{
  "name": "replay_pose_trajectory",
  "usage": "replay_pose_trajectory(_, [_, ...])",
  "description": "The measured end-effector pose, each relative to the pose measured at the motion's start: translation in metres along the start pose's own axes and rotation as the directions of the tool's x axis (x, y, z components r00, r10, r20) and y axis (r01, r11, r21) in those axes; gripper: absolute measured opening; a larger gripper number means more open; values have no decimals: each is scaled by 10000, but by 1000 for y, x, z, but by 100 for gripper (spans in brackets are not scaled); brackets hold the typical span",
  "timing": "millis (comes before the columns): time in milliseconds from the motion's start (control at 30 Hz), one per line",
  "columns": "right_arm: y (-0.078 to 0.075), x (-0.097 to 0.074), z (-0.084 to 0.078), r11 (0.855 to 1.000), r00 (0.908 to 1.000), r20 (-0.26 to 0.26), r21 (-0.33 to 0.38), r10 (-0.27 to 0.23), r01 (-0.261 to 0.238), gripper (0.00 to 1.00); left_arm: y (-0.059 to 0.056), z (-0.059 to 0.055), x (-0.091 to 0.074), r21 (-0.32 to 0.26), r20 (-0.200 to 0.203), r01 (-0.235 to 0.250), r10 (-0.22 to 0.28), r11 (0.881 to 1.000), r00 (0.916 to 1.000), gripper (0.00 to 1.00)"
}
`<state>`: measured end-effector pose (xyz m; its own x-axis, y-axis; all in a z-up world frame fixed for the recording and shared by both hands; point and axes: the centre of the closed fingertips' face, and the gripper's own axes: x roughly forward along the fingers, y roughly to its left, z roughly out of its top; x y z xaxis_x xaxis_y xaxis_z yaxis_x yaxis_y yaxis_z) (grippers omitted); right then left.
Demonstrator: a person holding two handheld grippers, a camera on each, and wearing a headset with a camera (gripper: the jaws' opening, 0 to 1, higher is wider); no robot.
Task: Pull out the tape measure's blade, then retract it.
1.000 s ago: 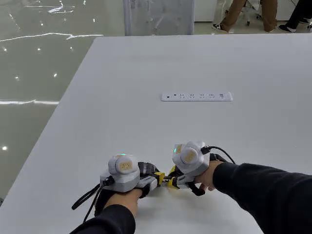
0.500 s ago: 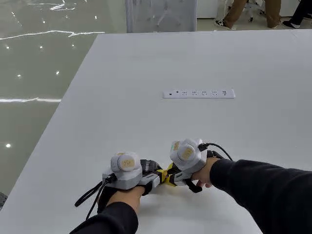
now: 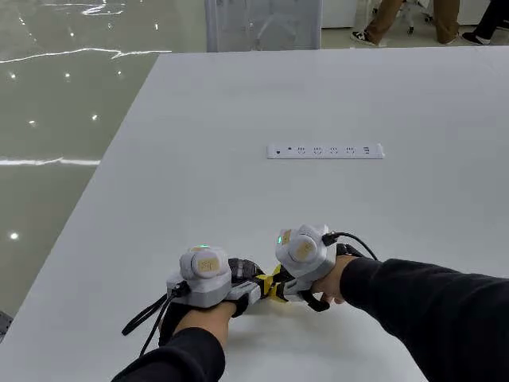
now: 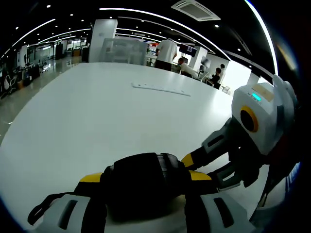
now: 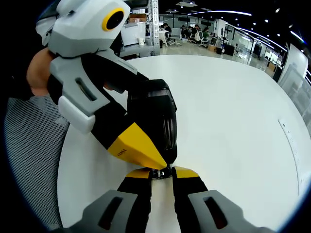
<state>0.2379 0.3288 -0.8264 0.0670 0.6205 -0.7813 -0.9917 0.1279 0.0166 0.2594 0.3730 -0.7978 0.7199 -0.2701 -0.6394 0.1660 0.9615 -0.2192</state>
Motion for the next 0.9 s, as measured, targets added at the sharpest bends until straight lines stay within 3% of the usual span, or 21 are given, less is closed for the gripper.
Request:
replay_pose_trajectory(300, [0, 1, 0, 9999, 9999, -80, 88, -112, 113, 13, 0, 0, -1, -5, 34, 50, -50, 10000, 10000, 62])
replay_pose_trajectory(533, [-2, -3, -3, 9934, 9988, -13, 1037, -486, 484, 16, 0, -2, -3, -48, -13, 904, -904, 9959, 9959, 63])
replay_pose_trajectory(633, [0, -7, -6, 9891, 9984, 123, 1374, -560, 537, 26, 10, 1, -7, 685, 231, 662, -679, 9955, 9974, 70])
replay_pose_trajectory(667, [2, -8, -9, 9882, 9984, 122, 1435, -555, 531, 27, 8, 0, -8, 743, 181, 818, -834, 9939, 9964, 73])
replay_pose_trajectory(733, [8, -14, -14, 9874, 9977, 183, 1460, -648, 614, 28, 0, -1, -9, 912, 216, 1587, -1613, 9831, 9867, 85])
replay_pose_trajectory(767, [9, -17, -17, 9861, 9973, 213, 1524, -700, 660, 30, -4, -2, -9, 984, 215, 1875, -1905, 9773, 9815, 100])
replay_pose_trajectory(800, [12, -21, -22, 9838, 9970, 258, 1660, -732, 679, 31, -9, -5, -12, 1481, 57, 2368, -2402, 9602, 9707, 100])
replay_pose_trajectory(833, [14, -24, -25, 9825, 9969, 267, 1735, -741, 684, 32, -17, -5, -16, 1547, 120, 2857, -2909, 9458, 9567, 100])
replay_pose_trajectory(867, [16, -30, -29, 9794, 9959, 313, 1867, -844, 771, 33, -17, -6, -20, 1630, 119, 3077, -3137, 9374, 9494, 100])
replay_pose_trajectory(900, [17, -34, -32, 9775, 9949, 347, 1925, -947, 863, 33, -13, -5, -22, 1732, 161, 3002, -3075, 9380, 9514, 100])
